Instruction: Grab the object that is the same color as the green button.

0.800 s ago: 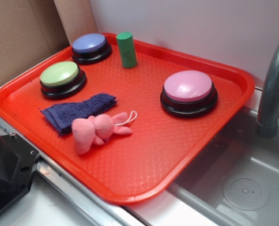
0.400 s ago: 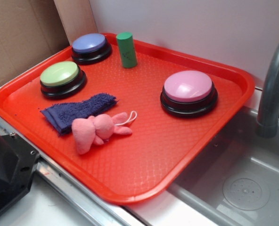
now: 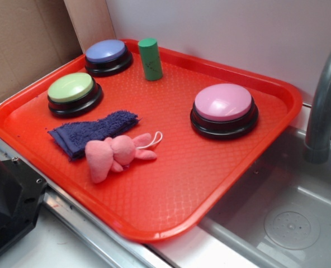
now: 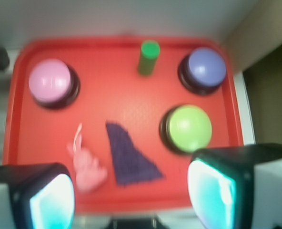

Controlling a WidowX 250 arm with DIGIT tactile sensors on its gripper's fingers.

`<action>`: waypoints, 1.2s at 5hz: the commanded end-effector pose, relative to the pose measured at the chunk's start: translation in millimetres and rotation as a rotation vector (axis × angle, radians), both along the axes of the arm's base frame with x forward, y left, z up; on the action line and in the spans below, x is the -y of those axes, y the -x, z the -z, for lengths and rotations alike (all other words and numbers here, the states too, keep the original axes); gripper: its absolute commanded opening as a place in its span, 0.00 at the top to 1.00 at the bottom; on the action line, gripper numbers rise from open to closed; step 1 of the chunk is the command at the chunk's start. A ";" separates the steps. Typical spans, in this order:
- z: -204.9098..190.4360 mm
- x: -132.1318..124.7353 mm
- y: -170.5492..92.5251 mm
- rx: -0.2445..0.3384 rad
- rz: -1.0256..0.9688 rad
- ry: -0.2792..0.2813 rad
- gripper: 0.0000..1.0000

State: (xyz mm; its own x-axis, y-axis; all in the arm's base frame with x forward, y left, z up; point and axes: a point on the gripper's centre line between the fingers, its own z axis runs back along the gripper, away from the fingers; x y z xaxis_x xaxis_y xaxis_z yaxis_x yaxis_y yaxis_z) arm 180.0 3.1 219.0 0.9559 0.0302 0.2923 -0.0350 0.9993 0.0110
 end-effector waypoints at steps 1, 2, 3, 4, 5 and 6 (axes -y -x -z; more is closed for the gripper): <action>35.9 -37.2 -54.9 0.092 -0.152 -0.095 0.00; 54.1 -44.7 -81.0 0.120 -0.174 -0.127 0.00; 67.6 -51.5 -104.2 0.139 -0.160 -0.114 0.00; 79.9 -52.8 -120.1 0.104 -0.141 -0.056 0.00; 86.9 -51.1 -136.2 0.110 -0.114 -0.013 0.00; 104.4 -53.5 -145.7 0.091 -0.107 0.014 0.00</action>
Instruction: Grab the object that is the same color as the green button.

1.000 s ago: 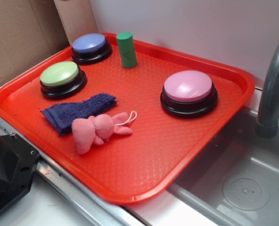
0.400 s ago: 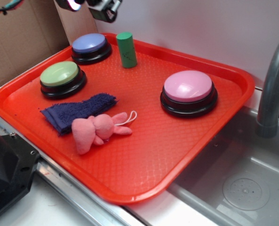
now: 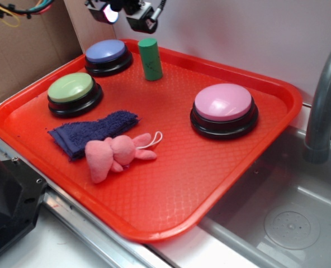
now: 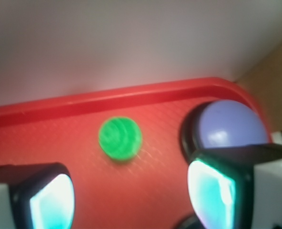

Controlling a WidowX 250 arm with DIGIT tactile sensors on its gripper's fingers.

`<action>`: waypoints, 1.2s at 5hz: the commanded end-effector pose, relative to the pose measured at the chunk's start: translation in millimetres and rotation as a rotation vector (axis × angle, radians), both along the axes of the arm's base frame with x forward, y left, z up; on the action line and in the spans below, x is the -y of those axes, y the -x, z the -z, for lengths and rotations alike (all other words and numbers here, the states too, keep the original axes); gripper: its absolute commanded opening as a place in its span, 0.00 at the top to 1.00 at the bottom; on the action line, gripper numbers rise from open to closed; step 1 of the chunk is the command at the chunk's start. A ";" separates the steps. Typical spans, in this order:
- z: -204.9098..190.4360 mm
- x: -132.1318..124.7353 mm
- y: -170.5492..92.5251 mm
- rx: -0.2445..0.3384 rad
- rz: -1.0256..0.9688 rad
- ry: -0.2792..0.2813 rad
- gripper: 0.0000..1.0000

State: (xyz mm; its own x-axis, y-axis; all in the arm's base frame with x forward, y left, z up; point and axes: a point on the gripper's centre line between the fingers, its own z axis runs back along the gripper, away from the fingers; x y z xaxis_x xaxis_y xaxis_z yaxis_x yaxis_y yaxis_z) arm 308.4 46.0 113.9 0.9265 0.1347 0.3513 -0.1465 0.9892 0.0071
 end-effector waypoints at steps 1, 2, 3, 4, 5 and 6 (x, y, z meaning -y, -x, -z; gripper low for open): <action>19.7 -10.3 -21.3 -0.005 0.007 0.026 0.00; 29.0 -8.7 -20.0 -0.021 0.008 0.031 0.00; 34.4 -2.8 -28.4 0.014 0.032 0.029 0.00; 44.1 4.1 -35.2 0.013 0.036 0.041 0.00; 53.4 2.5 -34.5 0.016 0.015 0.069 0.00; 57.4 -0.9 -24.0 -0.037 0.009 0.075 1.00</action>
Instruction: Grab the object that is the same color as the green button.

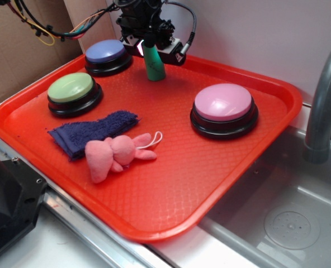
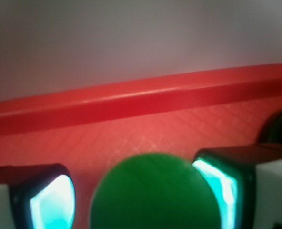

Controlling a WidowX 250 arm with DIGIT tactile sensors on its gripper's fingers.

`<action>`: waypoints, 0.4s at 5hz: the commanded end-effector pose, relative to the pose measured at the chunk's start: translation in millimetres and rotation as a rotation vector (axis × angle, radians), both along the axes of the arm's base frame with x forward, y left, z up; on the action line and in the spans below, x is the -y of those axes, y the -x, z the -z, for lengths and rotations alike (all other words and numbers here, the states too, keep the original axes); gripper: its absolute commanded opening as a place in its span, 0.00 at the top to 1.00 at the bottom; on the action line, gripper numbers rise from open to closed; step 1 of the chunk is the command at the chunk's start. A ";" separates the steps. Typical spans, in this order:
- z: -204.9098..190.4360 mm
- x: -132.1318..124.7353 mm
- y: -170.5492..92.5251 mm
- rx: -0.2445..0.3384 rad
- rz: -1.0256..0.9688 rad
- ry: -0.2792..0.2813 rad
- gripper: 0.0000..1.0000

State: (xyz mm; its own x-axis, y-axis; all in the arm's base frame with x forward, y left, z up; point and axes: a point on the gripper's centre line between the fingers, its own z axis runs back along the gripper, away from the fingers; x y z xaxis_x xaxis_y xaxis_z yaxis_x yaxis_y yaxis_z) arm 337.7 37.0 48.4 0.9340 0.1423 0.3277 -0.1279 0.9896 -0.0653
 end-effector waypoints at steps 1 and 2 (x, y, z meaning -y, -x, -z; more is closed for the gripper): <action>-15.2 -11.8 15.4 -0.039 -0.007 -0.041 1.00; -39.9 -13.5 29.5 -0.098 -0.016 -0.099 1.00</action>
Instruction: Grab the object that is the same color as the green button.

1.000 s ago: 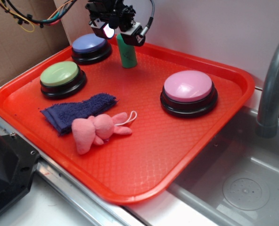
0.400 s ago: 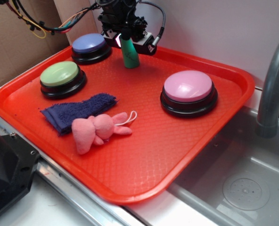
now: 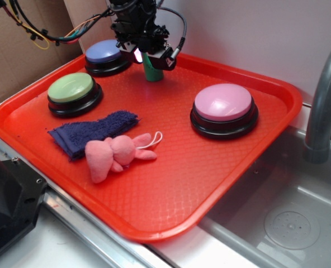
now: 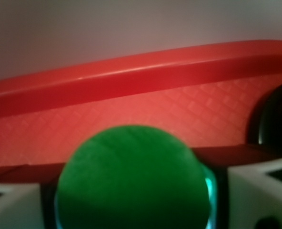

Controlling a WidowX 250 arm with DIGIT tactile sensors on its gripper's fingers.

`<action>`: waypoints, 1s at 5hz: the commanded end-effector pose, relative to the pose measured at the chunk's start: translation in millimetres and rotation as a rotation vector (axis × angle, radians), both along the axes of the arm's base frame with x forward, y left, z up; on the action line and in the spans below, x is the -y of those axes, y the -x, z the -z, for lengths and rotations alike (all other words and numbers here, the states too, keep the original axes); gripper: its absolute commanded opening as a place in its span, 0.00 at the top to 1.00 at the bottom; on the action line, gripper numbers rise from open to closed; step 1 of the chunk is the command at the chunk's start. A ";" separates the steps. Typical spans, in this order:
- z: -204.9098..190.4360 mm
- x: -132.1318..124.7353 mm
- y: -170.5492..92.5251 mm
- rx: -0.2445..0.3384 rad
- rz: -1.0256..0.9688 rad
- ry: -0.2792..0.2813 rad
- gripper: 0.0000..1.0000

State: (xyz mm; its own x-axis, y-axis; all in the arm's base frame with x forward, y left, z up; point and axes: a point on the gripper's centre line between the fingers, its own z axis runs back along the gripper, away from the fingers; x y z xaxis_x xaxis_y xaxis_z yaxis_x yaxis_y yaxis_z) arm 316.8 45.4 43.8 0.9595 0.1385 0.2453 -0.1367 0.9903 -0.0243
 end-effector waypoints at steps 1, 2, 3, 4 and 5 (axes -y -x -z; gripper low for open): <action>-77.1 2.2 21.9 -0.032 -0.008 -0.108 1.00; -127.5 19.5 46.6 -0.107 0.010 -0.067 1.00; -157.9 32.0 62.4 -0.181 0.115 -0.060 1.00; -185.3 54.1 82.8 -0.127 0.245 -0.105 1.00; -194.8 66.7 102.6 -0.070 0.272 -0.117 1.00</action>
